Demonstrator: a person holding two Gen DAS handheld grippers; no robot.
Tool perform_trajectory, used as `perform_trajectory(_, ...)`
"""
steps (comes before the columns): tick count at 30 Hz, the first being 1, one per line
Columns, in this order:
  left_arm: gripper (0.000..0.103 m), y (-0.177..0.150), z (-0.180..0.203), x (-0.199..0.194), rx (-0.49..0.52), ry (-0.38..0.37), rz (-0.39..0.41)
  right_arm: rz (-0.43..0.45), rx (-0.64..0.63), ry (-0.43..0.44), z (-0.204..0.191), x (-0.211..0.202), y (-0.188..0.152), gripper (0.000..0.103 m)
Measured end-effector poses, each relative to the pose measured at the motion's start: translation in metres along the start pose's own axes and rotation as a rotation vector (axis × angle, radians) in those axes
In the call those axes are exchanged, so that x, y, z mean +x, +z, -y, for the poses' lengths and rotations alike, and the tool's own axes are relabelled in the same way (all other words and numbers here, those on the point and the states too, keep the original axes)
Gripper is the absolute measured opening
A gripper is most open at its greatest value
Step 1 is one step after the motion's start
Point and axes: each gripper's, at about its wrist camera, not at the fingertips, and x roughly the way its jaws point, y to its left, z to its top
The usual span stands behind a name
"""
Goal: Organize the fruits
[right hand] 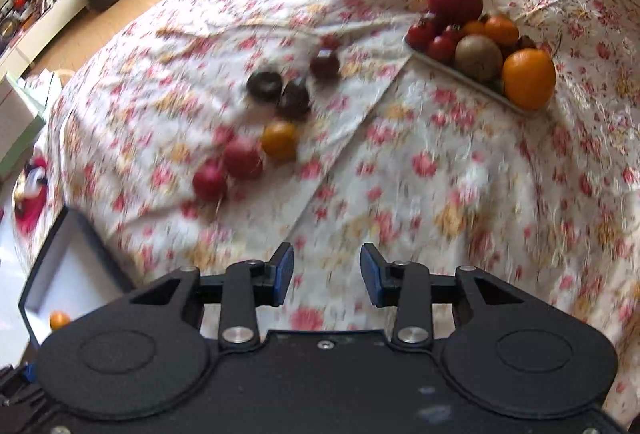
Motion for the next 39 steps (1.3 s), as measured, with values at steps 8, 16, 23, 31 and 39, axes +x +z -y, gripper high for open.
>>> perform_trajectory(8,0.040,0.047,0.027,0.020,0.029,-0.031,0.012,0.010,0.053,0.011,0.012,0.034,0.064,0.041)
perform_trajectory(16,0.040,0.074,0.051,0.049,0.064,-0.086,-0.016,-0.008,0.108,0.021,0.010,0.079,0.103,0.041)
perform_trajectory(23,0.040,0.083,0.064,0.071,0.102,-0.126,-0.030,-0.022,0.107,0.086,-0.005,0.116,0.123,0.041)
perform_trajectory(31,0.040,0.094,0.081,0.088,0.143,-0.185,-0.025,-0.059,0.050,0.075,-0.025,0.158,0.127,0.041)
perform_trajectory(39,0.040,0.105,0.103,0.101,0.150,-0.233,-0.028,-0.022,-0.030,0.065,-0.035,0.156,0.117,0.037)
